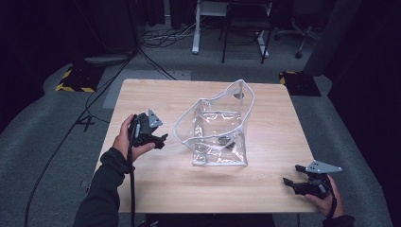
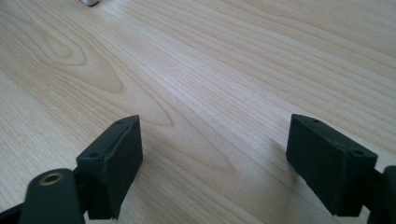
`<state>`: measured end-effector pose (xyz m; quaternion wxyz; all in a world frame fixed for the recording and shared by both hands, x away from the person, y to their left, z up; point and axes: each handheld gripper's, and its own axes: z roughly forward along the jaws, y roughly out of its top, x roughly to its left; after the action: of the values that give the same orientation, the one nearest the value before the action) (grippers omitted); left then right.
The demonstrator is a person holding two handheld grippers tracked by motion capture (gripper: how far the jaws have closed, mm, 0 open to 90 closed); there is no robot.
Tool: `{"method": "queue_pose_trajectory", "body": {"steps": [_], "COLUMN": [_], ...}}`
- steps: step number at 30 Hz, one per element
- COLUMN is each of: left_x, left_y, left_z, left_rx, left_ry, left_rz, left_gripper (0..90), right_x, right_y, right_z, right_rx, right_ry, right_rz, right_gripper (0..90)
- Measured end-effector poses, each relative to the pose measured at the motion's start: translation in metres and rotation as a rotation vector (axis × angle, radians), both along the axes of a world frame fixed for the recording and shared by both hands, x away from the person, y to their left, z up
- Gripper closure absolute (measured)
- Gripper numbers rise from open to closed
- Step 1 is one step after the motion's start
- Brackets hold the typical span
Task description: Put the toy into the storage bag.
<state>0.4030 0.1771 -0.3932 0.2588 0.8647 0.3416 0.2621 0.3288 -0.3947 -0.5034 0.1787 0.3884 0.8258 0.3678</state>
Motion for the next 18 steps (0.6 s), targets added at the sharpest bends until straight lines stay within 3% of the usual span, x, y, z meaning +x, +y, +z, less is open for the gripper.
{"method": "queue_pose_trajectory", "body": {"steps": [3, 5, 6, 13, 18], "left_x": [-0.006, -0.01, -0.013, -0.025, -0.034], "left_y": [0.001, 0.002, 0.002, 0.007, 0.007], "left_z": [-0.003, -0.004, -0.007, -0.021, -0.03], "left_rx": [-0.005, 0.014, -0.001, 0.041, 0.048], "left_ry": [-0.009, -0.03, -0.027, -0.011, 0.004], "left_rz": [0.005, 0.006, 0.008, -0.003, -0.007], "left_gripper": [16.8, 16.9, 16.7, 16.6, 16.5], "right_x": [0.0, 0.0, 0.0, 0.0, 0.0], "right_y": [0.0, 0.0, 0.0, 0.0, 0.0], "right_z": [0.0, 0.0, 0.0, 0.0, 0.0], "right_rx": [0.0, 0.0, -0.001, 0.0, 0.0], "right_ry": [0.001, 0.0, -0.001, 0.001, 0.001], "right_rz": [-0.001, 0.0, 0.001, 0.0, 0.0], "right_gripper": [18.7, 18.7, 18.7, 18.7, 18.6]}}
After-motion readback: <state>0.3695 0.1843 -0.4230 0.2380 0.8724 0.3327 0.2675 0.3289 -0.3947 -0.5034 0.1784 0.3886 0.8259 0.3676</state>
